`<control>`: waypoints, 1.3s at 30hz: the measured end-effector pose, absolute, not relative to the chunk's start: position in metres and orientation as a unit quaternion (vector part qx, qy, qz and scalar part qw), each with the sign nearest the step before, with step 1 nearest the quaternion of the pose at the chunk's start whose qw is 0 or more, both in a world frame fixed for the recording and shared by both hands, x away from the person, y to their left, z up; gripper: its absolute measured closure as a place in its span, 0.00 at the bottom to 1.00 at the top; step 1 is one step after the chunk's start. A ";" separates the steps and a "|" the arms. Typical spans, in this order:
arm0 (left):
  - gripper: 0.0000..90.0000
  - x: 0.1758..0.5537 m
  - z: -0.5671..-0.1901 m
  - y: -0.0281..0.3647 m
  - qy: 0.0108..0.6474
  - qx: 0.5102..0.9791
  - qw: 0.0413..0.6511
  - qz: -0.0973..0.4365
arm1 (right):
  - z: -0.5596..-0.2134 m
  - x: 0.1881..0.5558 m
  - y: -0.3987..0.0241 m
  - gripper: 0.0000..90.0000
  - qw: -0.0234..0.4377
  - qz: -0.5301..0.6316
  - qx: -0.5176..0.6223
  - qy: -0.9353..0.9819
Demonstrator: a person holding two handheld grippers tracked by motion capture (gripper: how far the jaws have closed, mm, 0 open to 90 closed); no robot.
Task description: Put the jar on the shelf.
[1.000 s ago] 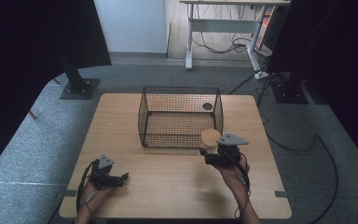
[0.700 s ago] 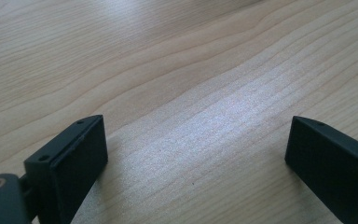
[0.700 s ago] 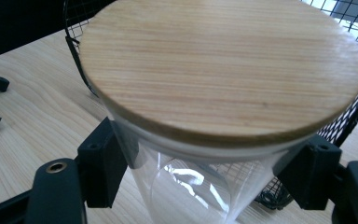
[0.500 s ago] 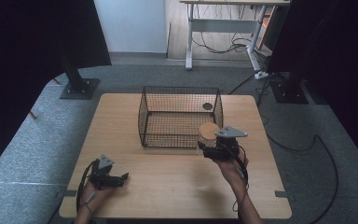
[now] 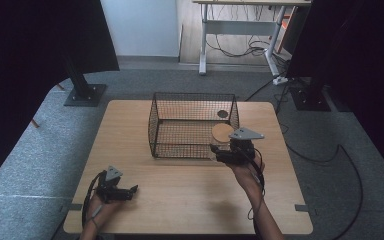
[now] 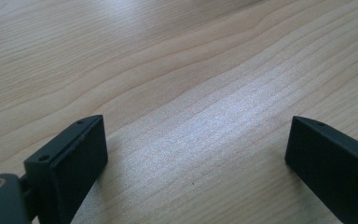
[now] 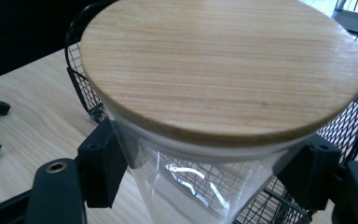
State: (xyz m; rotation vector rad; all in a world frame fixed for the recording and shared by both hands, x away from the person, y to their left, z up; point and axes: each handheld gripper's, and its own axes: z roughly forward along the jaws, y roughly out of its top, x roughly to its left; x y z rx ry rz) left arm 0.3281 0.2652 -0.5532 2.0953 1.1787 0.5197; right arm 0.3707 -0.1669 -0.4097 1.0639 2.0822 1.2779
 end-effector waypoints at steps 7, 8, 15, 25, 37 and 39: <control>0.06 0.328 -0.553 0.265 0.452 0.803 0.334 0.198 | -0.403 0.377 -0.164 0.29 0.242 0.467 0.387 0.758; 0.06 0.328 -0.553 0.265 0.452 0.803 0.334 0.199 | -0.400 0.379 -0.163 0.29 0.244 0.468 0.387 0.756; 0.06 0.328 -0.553 0.265 0.452 0.803 0.334 0.198 | -0.395 0.390 -0.157 0.29 0.250 0.469 0.386 0.754; 0.06 0.328 -0.553 0.265 0.452 0.803 0.334 0.199 | -0.397 0.405 -0.154 0.29 0.255 0.464 0.394 0.751; 0.06 0.328 -0.553 0.265 0.452 0.803 0.333 0.199 | -0.403 0.423 -0.146 0.29 0.258 0.458 0.400 0.751; 0.06 0.328 -0.553 0.265 0.452 0.803 0.334 0.198 | -0.405 0.425 -0.144 0.29 0.259 0.456 0.400 0.751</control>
